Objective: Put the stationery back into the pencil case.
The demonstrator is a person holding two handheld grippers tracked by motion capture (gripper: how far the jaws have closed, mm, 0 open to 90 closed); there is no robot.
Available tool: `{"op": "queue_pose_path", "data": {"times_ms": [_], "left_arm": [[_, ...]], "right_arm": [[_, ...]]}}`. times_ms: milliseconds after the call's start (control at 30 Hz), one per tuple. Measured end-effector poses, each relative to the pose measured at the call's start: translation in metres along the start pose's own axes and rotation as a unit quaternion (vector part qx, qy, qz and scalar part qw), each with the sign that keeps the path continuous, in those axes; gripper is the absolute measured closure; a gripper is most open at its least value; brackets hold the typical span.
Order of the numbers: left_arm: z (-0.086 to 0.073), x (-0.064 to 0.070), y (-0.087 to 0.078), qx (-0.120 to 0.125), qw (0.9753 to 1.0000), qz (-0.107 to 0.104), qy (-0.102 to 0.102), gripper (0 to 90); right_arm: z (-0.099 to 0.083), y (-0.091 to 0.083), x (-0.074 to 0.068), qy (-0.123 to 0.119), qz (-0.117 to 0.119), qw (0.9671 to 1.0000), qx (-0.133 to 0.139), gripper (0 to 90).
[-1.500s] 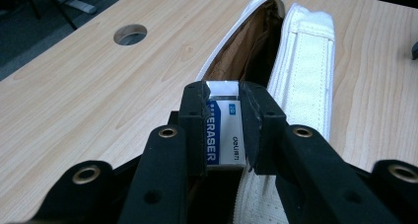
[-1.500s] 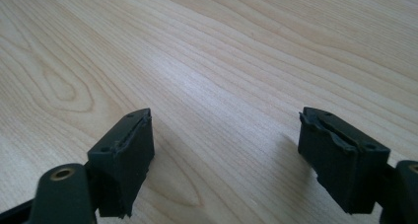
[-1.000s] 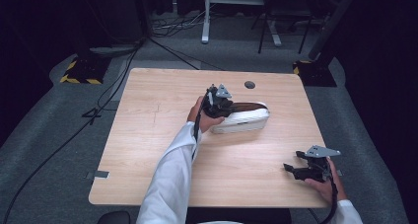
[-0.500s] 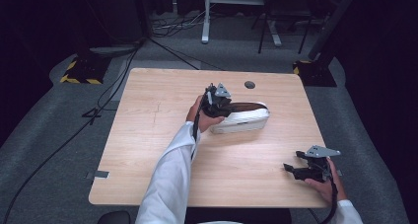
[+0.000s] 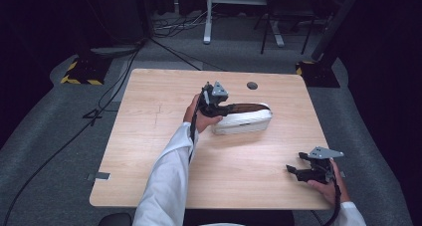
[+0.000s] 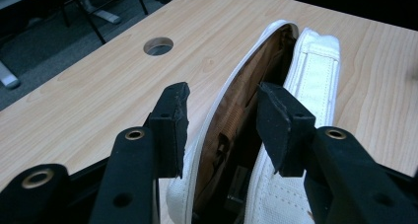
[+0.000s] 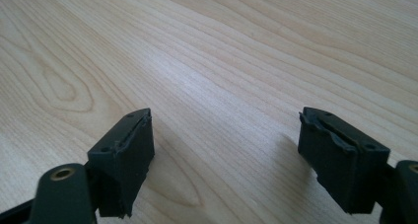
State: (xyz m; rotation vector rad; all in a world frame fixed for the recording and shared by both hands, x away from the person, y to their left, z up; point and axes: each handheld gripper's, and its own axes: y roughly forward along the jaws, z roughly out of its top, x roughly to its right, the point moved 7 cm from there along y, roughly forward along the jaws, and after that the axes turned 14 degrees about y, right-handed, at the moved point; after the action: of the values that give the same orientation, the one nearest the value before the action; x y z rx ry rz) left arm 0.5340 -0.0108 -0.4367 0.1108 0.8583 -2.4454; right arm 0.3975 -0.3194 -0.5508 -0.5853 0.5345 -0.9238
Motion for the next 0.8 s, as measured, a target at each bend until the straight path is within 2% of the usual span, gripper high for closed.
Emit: {"op": "queue_pose_path", "data": {"times_ms": [167, 433, 800], "left_arm": [[-0.001, 0.000, -0.003, -0.003, 1.0000, 0.005, -0.003, 49.2], [-0.002, -0.001, -0.014, -0.012, 0.9996, 0.024, 0.006, 42.9], [-0.011, 0.000, -0.037, -0.032, 0.9990, 0.027, 0.017, 35.5]], "right_arm": [[0.000, 0.000, 0.000, 0.000, 0.000, 1.0000, 0.000, 21.9], [0.000, 0.000, 0.000, 0.000, 0.000, 1.0000, 0.000, 21.9], [0.000, 0.000, 0.000, 0.000, 0.000, 1.0000, 0.000, 21.9]]}}
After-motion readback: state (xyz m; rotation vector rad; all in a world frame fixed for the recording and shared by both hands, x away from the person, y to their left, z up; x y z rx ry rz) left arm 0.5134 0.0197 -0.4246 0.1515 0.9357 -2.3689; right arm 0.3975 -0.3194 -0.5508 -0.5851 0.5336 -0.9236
